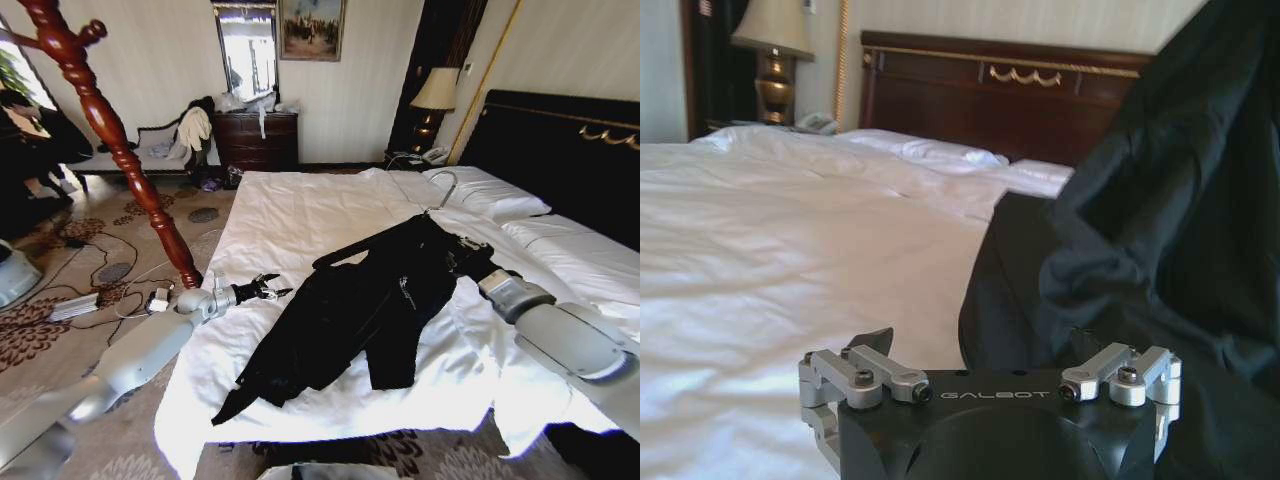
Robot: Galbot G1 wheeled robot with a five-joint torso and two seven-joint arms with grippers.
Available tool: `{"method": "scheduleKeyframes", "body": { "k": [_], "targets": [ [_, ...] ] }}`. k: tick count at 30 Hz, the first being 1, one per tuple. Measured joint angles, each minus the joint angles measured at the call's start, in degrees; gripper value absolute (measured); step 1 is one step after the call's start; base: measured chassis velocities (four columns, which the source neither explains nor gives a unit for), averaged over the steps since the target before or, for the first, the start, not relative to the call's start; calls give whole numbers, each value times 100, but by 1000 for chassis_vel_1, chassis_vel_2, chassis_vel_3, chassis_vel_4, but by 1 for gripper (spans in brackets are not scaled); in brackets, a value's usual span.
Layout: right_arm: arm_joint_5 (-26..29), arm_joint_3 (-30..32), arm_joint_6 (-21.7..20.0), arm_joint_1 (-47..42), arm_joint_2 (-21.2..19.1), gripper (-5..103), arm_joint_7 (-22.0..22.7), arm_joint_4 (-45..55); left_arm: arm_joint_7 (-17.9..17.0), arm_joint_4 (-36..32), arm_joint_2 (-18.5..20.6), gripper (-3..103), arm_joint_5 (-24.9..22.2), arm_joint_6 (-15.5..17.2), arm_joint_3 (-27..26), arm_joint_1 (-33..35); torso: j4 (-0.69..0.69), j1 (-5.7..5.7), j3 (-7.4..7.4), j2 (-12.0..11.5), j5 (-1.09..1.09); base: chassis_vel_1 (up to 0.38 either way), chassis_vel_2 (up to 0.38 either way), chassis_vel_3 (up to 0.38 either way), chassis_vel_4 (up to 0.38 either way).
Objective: Pick up the clothes from the bed and hang them on the clothes hanger.
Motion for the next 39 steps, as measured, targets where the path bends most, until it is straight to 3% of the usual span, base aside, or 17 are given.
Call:
{"method": "scheduleKeyframes", "body": {
  "k": [2, 9, 24, 32, 36, 38, 39],
  "targets": [
    [-6, -17, -2, 16, 0, 20, 0, -8, 192, 60, 62, 100, 223, -123, 54, 75, 2, 0, 0, 0, 0, 0, 0, 0, 0],
    [-56, -29, -1, -56, 40, 20, -7, -30, 273, 193, -23, 99, 281, -218, 88, 143, 0, 0, 0, 0, 1, 0, 0, 0, 0],
    [-36, 28, 9, -85, -90, 20, -26, 27, 44, 1041, -1038, 98, -494, 206, 183, -173, 1, 0, 0, 0, 1, 0, 0, 0, 0],
    [122, 47, -24, -26, -172, 20, -13, 90, 31, 1448, -1310, 98, -525, 255, 401, -422, 1, 0, 0, 0, 1, 0, 0, 0, 0],
    [174, 50, -42, 0, -197, 20, 3, 93, 29, 1531, -1378, 92, -586, 271, 422, -448, 1, 0, 0, 0, 1, 0, 0, 0, 0],
    [182, 50, -48, 0, -203, 20, 11, 85, 29, 1536, -1402, 82, -619, 274, 434, -442, 0, 0, 0, 0, 1, 0, 0, 0, 0],
    [182, 50, -48, 0, -203, 20, 11, 85, 29, 1536, -1402, 82, -619, 274, 434, -442, 0, 0, 0, 0, 1, 0, 0, 0, 0]
  ]
}}
